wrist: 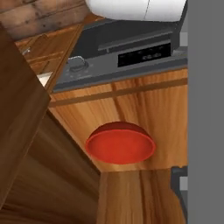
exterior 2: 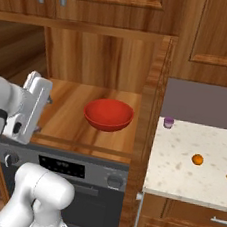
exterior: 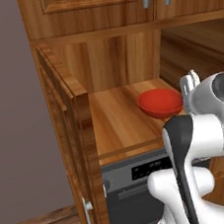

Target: Pick both bowls and place them on the counter. Then place the tangerine in one bowl and place the cheese in the other bowl.

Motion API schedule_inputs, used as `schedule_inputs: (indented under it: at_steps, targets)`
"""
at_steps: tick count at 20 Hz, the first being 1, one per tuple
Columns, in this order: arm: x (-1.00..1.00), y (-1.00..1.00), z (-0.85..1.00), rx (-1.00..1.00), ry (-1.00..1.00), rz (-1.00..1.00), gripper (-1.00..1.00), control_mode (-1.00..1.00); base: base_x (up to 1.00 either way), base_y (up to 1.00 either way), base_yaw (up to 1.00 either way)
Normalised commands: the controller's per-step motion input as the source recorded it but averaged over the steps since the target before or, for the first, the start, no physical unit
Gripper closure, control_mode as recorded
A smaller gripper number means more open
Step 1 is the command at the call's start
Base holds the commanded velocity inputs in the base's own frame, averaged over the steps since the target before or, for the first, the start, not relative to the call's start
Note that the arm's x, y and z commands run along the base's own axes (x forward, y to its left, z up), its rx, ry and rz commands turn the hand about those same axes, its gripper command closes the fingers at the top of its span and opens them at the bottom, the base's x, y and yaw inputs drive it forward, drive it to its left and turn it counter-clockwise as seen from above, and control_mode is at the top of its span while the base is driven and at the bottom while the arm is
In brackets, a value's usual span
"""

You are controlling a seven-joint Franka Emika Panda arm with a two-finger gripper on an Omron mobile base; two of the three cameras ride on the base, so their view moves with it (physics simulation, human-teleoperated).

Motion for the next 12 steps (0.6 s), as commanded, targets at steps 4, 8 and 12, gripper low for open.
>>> schedule_inputs:
  at_steps: [4,8,12]
  targets:
    - [0.10,-0.01,-0.14,-0.01,-0.05,-0.34,-1.00,-1.00,0.00,0.00,0.00]
    - [0.03,-0.09,-0.22,-0.01,-0.10,-0.21,-1.00,-1.00,0.00,0.00,0.00]
    - [0.30,-0.11,-0.17,-0.01,-0.01,-0.19,-1.00,-1.00,0.00,0.00,0.00]
